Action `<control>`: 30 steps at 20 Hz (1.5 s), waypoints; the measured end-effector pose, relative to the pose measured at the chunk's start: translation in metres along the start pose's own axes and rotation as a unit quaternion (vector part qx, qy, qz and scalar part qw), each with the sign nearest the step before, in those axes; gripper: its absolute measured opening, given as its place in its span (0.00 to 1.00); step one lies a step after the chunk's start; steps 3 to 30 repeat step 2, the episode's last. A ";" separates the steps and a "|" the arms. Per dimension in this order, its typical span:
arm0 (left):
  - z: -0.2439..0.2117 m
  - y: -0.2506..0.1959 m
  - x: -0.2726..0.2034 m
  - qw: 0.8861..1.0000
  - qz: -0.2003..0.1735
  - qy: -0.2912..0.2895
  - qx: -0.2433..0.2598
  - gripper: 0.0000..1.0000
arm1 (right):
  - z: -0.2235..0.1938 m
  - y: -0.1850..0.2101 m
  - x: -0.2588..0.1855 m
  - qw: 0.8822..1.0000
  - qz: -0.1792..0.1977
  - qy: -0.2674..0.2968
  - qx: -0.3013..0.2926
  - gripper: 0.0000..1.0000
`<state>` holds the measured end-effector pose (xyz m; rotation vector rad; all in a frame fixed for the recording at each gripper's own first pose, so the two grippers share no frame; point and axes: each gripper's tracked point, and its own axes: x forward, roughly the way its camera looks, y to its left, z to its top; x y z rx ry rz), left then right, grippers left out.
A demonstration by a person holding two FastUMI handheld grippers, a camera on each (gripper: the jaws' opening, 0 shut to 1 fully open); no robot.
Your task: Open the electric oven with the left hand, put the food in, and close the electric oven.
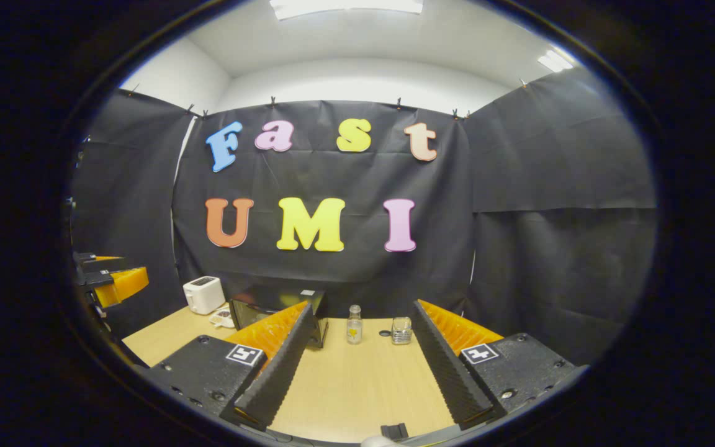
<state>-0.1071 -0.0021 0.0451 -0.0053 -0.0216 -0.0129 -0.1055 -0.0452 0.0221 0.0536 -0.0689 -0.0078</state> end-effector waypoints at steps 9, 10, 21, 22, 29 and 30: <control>0.002 0.005 0.001 1.000 0.000 -0.004 -0.001 0.96 | 0.001 0.002 -0.001 1.000 -0.001 0.000 0.001 0.96; 0.002 0.005 0.001 1.000 0.000 -0.004 -0.001 0.96 | 0.001 0.002 -0.001 1.000 -0.001 0.000 0.001 0.96; 0.002 0.005 0.001 1.000 0.000 -0.004 -0.001 0.96 | 0.001 0.002 -0.001 1.000 -0.001 0.000 0.001 0.96; 0.002 0.005 0.001 1.000 0.000 -0.004 -0.001 0.96 | 0.001 0.002 -0.001 1.000 -0.001 0.000 0.001 0.96; 0.002 0.005 0.001 1.000 0.000 -0.004 -0.001 0.96 | 0.001 0.002 -0.001 1.000 -0.001 0.000 0.001 0.96; 0.002 0.005 0.001 1.000 0.000 -0.004 -0.001 0.96 | 0.001 0.002 -0.001 1.000 -0.001 0.000 0.001 0.96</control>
